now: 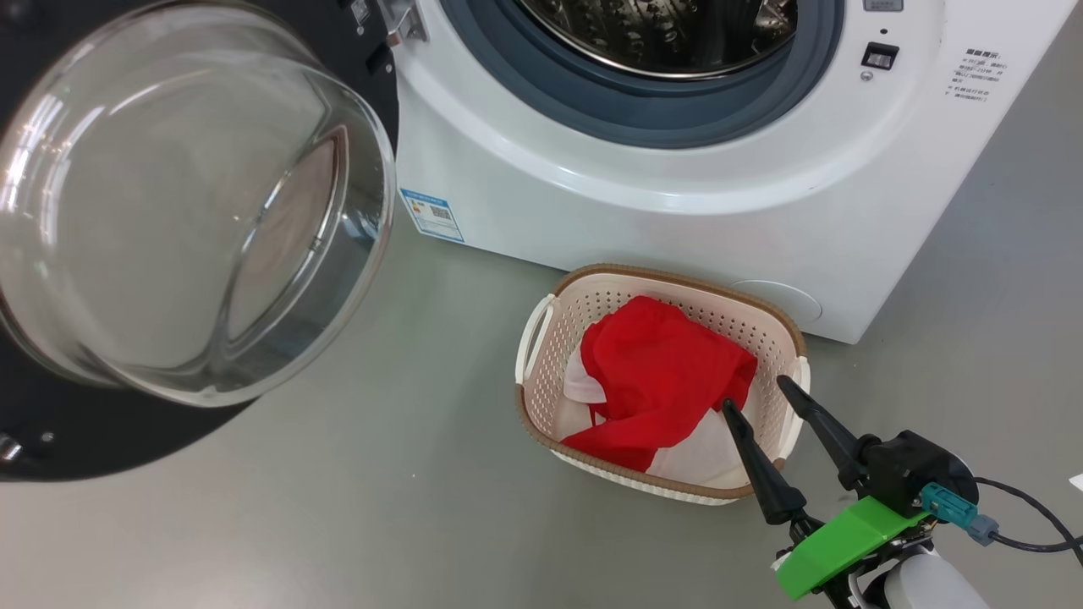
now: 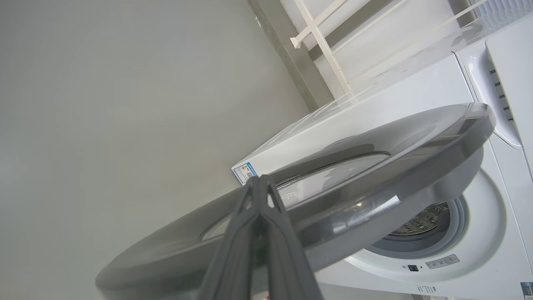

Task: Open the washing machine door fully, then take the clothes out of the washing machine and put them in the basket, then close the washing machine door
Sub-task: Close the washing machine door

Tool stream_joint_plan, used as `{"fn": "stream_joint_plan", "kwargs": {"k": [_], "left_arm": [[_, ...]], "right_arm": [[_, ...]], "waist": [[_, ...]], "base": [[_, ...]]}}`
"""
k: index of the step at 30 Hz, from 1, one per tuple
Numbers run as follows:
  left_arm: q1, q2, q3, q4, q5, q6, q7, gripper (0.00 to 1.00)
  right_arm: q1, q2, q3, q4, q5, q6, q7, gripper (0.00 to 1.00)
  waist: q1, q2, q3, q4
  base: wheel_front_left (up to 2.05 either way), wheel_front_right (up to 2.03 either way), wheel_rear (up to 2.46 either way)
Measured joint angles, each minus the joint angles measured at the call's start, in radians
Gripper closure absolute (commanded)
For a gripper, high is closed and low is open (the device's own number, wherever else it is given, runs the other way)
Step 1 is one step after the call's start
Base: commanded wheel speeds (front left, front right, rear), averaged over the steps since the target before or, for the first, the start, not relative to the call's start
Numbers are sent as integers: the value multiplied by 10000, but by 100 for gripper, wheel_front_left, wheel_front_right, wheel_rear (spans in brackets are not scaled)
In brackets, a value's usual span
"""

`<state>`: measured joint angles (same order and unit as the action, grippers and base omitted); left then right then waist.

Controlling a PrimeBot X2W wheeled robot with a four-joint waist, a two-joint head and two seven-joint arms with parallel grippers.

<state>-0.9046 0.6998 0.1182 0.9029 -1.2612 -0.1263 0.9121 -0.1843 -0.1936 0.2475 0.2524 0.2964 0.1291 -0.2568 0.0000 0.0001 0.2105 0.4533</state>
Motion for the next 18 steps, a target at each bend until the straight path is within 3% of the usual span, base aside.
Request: {"fn": "stream_joint_plan", "kwargs": {"k": [9, 18], "left_arm": [[729, -399, -537, -1308, -669, -4, 1024, 100], [1681, -372, -623, -3166, -1806, -4, 2036, 100]], "right_arm": [[124, 56, -75, -21, 15, 0, -2, 0], [221, 111, -270, -104, 15, 0, -2, 0]], "waist": [[0, 0, -216, -37], [0, 0, -373, -176]], "base": [[0, 0, 0], [0, 0, 0]]}}
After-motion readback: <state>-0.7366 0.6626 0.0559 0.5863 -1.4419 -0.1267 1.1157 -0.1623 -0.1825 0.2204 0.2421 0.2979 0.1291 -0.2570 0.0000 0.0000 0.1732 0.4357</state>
